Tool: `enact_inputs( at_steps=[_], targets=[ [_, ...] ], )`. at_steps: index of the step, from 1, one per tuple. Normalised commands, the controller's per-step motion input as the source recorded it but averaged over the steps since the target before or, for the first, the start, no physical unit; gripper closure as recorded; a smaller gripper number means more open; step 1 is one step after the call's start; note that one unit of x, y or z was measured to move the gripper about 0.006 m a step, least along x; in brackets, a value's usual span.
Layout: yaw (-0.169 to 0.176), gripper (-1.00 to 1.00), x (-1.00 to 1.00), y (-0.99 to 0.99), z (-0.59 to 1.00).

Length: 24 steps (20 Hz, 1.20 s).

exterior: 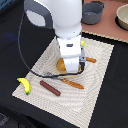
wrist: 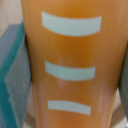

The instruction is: Interact with the objects in diverse but meaningful ways.

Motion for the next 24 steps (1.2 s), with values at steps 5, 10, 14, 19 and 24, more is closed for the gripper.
enact_inputs(
  at_steps=[5, 10, 14, 19, 24],
  targets=[
    [0.0, -1.0, 0.56, 0.08, 0.58],
    [0.0, -1.0, 0.54, 0.08, 0.53],
    [0.0, -1.0, 0.32, 0.23, 0.88],
    [0.0, -1.0, 0.28, 0.72, 0.63],
    [-0.111, -1.0, 0.19, 0.8, 0.23]
  ],
)
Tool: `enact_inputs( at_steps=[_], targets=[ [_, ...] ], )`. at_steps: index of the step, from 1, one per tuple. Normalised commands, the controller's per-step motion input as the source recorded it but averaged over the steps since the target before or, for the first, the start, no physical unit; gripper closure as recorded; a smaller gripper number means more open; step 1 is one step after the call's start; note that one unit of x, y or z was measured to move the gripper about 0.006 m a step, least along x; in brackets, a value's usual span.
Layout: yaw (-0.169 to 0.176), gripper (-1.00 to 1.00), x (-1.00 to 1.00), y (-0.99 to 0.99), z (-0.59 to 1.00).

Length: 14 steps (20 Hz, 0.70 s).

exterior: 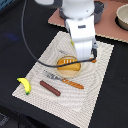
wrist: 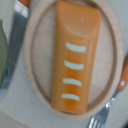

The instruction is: Interact with the objects in diverse but meaningful ways.

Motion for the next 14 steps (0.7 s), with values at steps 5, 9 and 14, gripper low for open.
enact_inputs(
  at_steps=[5, 9, 14],
  targets=[
    [-0.237, -1.0, 0.02, 0.55, 0.03],
    [-0.202, -1.0, 0.0, 0.56, -0.01],
    [-0.085, -1.0, -0.01, 0.66, 0.0]
  ],
)
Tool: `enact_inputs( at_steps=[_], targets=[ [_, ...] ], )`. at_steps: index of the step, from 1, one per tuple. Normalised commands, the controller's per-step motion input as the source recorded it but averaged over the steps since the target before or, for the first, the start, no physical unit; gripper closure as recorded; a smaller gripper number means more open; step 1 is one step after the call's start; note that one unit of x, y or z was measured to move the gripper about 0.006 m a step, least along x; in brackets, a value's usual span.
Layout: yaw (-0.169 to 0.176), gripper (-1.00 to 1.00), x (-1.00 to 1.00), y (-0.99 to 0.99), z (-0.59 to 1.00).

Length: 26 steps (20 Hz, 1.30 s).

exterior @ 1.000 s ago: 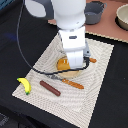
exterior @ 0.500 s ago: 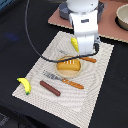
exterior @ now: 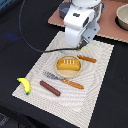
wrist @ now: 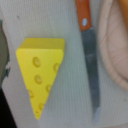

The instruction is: Interact with the objects in diverse but meaningful ways.

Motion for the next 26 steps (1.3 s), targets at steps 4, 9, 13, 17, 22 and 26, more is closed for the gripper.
enact_inputs(
  at_steps=[4, 9, 13, 17, 22, 26],
  targets=[
    [-0.026, -1.0, -0.11, 0.76, -0.04],
    [0.002, -1.0, -0.17, 0.46, -0.08],
    [0.003, -1.0, -0.05, 0.06, -0.15],
    [0.0, -1.0, -0.05, -0.02, -0.23],
    [0.015, -1.0, -0.09, 0.18, -0.28],
    [0.022, -1.0, -0.12, 0.34, -0.36]
  ],
)
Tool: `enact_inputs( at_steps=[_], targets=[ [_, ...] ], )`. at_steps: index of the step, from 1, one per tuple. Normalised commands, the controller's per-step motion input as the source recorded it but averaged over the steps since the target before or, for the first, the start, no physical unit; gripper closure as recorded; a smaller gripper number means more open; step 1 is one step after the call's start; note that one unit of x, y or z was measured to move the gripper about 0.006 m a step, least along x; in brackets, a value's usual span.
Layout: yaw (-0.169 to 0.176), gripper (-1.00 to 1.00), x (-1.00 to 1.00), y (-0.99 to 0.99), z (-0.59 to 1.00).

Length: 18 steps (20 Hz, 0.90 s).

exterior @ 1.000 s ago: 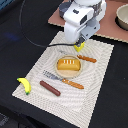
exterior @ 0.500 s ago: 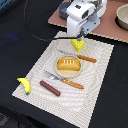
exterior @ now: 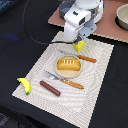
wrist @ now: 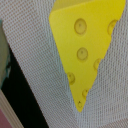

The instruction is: Interact with the objects in diverse but meaningful ways.

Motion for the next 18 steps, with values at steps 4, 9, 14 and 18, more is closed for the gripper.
enact_inputs(
  at_steps=[4, 9, 14, 18],
  targets=[
    [0.009, -1.0, -0.15, 0.22, -0.38],
    [0.0, -1.0, -0.09, 0.14, -0.33],
    [0.0, 1.0, -0.09, 0.06, -0.23],
    [-0.009, 1.0, -0.11, 0.0, -0.09]
  ],
)
